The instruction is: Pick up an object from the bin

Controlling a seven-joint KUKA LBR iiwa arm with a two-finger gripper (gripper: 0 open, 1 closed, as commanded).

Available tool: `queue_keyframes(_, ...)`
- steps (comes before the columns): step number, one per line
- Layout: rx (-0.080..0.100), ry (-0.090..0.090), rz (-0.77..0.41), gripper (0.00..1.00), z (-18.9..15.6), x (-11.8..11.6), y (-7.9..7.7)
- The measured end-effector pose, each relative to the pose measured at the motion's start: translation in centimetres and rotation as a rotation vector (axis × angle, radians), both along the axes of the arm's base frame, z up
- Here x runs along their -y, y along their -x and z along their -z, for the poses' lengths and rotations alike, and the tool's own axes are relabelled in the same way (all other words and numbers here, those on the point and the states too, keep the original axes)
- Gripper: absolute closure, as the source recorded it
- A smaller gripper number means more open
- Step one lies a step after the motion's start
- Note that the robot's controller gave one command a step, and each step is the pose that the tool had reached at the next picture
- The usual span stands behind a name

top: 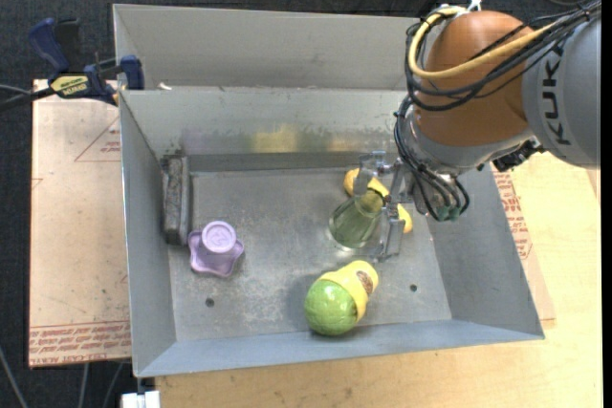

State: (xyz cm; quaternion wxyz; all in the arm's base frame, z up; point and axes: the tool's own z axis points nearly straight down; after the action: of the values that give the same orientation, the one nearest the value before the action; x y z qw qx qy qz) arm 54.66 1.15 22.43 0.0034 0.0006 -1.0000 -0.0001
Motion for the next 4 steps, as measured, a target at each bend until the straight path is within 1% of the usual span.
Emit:
queue_keyframes(1, 0.008, 0.000, 0.000, 0.00, -0.5, 0.0, -0.1)
queue_keyframes(2, 0.008, -0.001, -0.133, 0.00, 4.9, 0.1, 2.1)
queue_keyframes(3, 0.006, -0.003, -0.450, 0.00, 6.3, -0.7, 5.1)
queue_keyframes(4, 0.021, -0.001, -0.572, 0.00, 11.6, -0.6, 6.4)
